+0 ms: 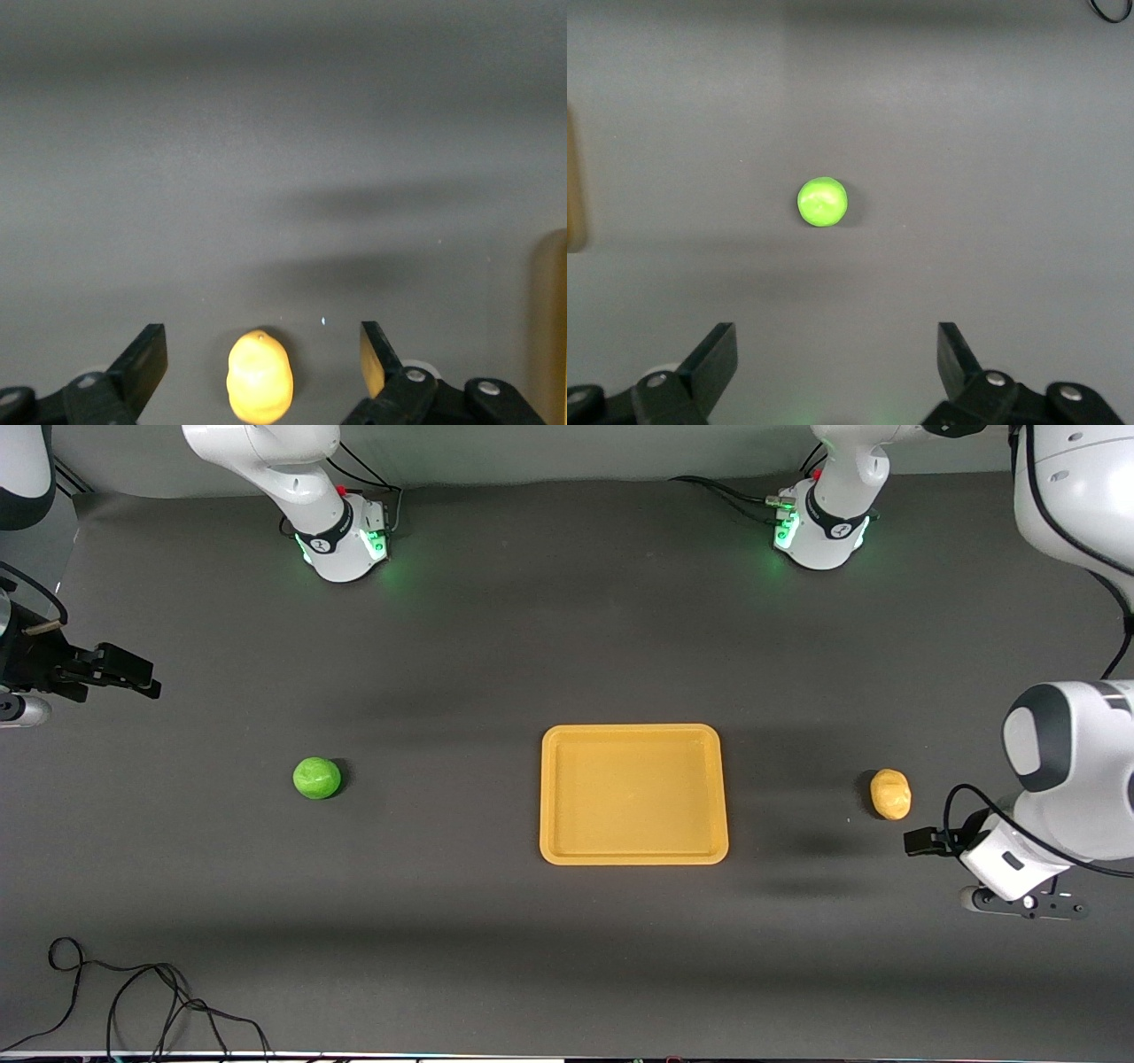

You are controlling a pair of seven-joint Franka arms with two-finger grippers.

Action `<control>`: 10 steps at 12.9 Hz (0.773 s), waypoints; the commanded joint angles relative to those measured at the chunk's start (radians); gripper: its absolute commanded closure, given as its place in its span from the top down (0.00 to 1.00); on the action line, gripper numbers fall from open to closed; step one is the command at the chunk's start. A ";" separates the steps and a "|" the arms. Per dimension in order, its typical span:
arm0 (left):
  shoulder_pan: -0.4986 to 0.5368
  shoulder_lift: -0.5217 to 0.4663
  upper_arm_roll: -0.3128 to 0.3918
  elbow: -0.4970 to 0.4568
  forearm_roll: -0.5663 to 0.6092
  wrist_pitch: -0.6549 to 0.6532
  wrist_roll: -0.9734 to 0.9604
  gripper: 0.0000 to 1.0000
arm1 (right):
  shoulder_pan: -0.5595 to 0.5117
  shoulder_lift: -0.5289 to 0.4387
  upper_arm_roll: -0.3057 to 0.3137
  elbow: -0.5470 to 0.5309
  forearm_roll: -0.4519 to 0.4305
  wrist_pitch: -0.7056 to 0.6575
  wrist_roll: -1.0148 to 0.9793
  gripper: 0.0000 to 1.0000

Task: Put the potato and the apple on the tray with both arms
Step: 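Reach the left gripper down over the yellow potato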

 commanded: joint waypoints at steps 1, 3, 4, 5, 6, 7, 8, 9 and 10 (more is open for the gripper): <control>-0.004 -0.018 0.006 -0.122 0.008 0.145 -0.014 0.97 | 0.007 -0.003 -0.006 -0.001 0.002 -0.002 -0.017 1.00; 0.000 -0.021 0.006 -0.182 0.008 0.200 -0.008 0.97 | 0.007 -0.003 -0.006 -0.001 0.001 -0.002 -0.017 1.00; 0.002 -0.022 0.006 -0.202 0.008 0.204 -0.002 0.96 | 0.007 -0.005 -0.006 -0.001 0.001 -0.002 -0.017 1.00; 0.011 -0.022 0.006 -0.215 0.008 0.223 0.003 0.96 | 0.007 -0.005 -0.006 -0.001 0.002 -0.004 -0.017 1.00; 0.025 -0.022 0.006 -0.248 0.008 0.274 0.004 0.96 | 0.007 -0.005 -0.006 -0.001 0.001 -0.002 -0.017 1.00; 0.025 -0.024 0.006 -0.288 0.008 0.332 0.006 0.96 | 0.007 -0.005 -0.006 -0.001 0.001 -0.002 -0.017 1.00; 0.025 -0.028 0.006 -0.322 0.011 0.369 0.010 0.96 | 0.007 -0.005 -0.006 -0.001 0.001 -0.004 -0.015 1.00; 0.025 -0.036 0.006 -0.351 0.009 0.392 0.012 0.96 | 0.007 -0.003 -0.006 -0.002 0.001 -0.002 -0.015 1.00; 0.027 -0.047 0.006 -0.382 0.009 0.413 0.012 0.96 | 0.007 -0.002 -0.006 -0.004 0.001 -0.002 -0.015 1.00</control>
